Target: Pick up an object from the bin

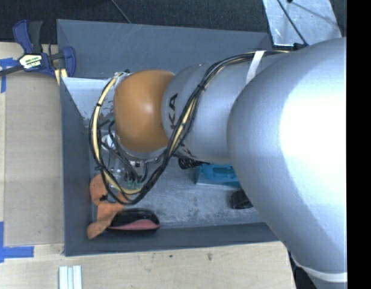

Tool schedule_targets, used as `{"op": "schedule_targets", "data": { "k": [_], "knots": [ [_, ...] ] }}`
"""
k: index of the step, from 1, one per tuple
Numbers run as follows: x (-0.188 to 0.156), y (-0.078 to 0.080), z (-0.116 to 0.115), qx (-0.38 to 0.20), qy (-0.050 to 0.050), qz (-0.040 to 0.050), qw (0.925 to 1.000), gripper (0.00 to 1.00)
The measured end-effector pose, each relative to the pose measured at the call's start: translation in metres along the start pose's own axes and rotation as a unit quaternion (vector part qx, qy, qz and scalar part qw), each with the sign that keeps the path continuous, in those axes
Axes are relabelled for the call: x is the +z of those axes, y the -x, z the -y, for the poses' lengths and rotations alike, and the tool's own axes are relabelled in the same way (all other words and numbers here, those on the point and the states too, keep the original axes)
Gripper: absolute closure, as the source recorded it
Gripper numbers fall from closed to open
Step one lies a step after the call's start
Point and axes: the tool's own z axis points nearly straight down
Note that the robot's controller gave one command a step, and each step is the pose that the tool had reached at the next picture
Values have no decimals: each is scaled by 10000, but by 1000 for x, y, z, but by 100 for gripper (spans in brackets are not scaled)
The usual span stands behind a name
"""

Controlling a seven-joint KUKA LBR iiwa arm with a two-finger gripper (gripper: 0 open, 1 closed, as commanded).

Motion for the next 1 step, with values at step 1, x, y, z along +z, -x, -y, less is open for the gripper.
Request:
{"op": "schedule_targets", "data": {
  "k": [1],
  "knots": [
    [-22, -7, -7, -643, 9, 22, 9979, 0]
  ]
}}
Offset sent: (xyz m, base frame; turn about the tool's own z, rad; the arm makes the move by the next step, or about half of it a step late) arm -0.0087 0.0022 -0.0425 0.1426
